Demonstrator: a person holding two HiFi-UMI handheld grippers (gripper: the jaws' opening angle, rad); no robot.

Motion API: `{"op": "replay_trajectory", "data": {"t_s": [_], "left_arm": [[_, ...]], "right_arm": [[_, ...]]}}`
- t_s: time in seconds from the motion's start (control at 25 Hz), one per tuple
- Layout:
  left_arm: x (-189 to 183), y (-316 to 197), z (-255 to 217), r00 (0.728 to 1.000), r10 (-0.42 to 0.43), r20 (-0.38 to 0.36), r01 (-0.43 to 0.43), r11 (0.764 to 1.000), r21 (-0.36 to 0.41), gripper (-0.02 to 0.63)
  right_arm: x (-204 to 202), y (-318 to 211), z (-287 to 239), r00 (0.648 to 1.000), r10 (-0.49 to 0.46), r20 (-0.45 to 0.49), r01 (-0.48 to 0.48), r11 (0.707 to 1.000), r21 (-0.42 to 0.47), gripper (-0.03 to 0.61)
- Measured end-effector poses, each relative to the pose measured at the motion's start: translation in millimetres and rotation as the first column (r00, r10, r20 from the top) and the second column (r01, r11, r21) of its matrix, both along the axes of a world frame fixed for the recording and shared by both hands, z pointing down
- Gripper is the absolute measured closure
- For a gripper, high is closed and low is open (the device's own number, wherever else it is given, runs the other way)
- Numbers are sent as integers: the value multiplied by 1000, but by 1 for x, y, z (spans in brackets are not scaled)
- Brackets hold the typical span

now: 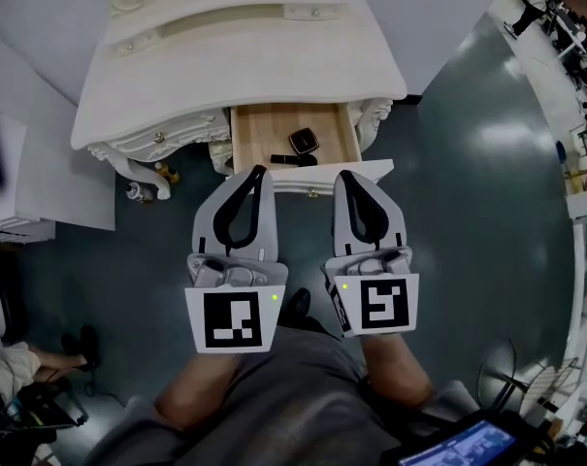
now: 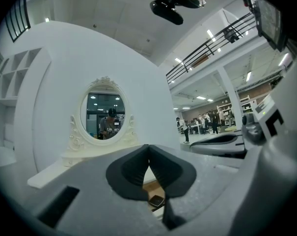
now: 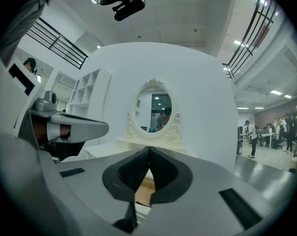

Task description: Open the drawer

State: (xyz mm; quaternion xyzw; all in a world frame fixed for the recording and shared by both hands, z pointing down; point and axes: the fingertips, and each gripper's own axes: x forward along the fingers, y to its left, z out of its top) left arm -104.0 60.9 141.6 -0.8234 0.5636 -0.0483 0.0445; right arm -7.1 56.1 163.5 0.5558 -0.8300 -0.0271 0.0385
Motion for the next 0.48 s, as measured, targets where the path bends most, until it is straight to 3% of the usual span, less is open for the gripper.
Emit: {"op": "replay_trajectory", "data": {"t_s": [0.32, 0.48], "left_arm": [[5, -2, -1, 1000, 13, 22, -13, 1000, 3, 598], [8, -4, -3, 1000, 11, 11, -11, 1000, 6, 598]], "right_arm": [[5, -3, 0, 999, 33, -3, -33, 999, -27, 566], [5, -3, 0, 1000, 4, -3, -4, 1000, -2, 566]]}}
